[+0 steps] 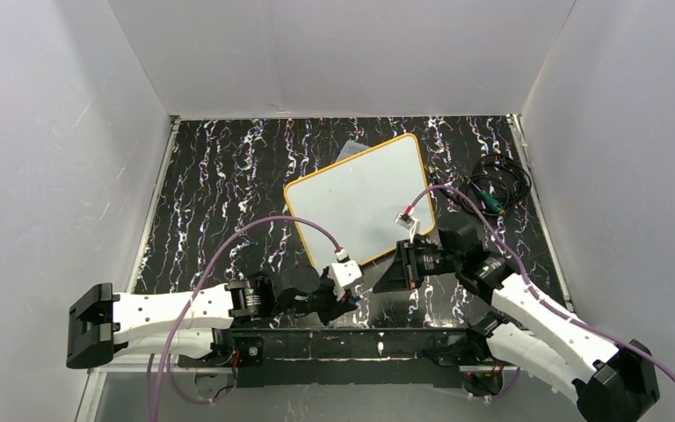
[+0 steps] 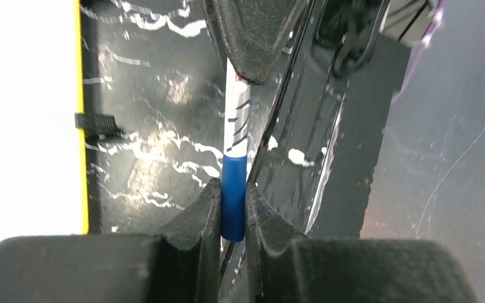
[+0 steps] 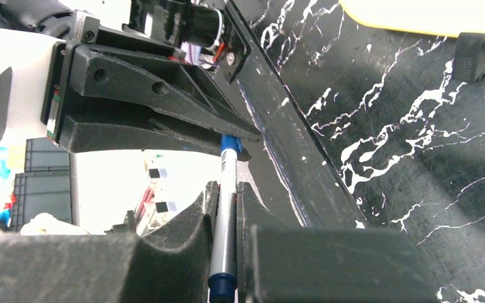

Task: Write a sentence on the whiteboard
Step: Open the whiteboard marker at the center of the board, then place the pen cap at the center of the board, then write a sentence on the whiteboard.

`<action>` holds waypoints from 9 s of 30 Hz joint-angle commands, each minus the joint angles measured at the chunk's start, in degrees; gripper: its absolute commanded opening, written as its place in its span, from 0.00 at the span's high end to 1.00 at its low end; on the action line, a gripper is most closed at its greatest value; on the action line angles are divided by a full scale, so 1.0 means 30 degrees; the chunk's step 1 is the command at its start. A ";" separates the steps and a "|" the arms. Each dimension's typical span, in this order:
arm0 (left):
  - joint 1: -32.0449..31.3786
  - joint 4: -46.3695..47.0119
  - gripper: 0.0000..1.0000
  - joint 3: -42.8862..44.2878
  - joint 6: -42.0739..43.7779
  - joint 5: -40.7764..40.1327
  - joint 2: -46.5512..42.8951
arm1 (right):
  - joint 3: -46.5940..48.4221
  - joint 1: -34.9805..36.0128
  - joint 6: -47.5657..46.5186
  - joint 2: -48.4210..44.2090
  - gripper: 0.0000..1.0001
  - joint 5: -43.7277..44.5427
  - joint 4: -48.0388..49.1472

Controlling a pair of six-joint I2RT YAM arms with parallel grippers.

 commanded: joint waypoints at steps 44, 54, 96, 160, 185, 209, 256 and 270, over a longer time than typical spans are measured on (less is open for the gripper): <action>1.4823 -0.9544 1.00 0.0515 -0.8774 -0.4236 -0.1304 | 0.4454 -0.4243 -0.5238 -0.3556 0.99 0.7381 -0.4544; 1.8987 -0.7099 1.00 0.2182 -0.6838 -0.2577 0.5116 | 0.3569 -0.4229 -0.5178 -0.3458 0.99 0.7382 -0.3806; 2.0951 -0.9670 0.08 0.9791 -0.1010 1.1260 0.0500 | 0.4255 -0.3655 -0.4459 -0.0473 0.99 0.7323 0.2288; 2.1332 -0.5831 1.00 0.8191 0.1770 1.4749 0.1858 | 0.8049 0.6018 -0.7240 0.8150 0.99 1.7241 0.8043; 2.1332 -0.5820 1.00 0.8150 0.1862 1.4679 0.1799 | 0.7935 0.6568 -0.7126 0.7597 0.99 1.7635 0.9232; 2.1332 -0.5809 1.00 0.8104 0.1950 1.4764 0.1719 | 0.7460 0.6567 -0.7462 0.6898 0.99 1.9442 0.9286; 2.1334 -0.5706 1.00 0.8062 0.2009 1.4939 0.1711 | 0.5615 0.6568 -0.6522 0.5019 0.99 2.0173 0.9240; 2.1334 -0.5677 1.00 0.8044 0.2067 1.5159 0.1696 | 0.6059 0.6400 -0.7345 0.6063 0.99 2.1503 0.9547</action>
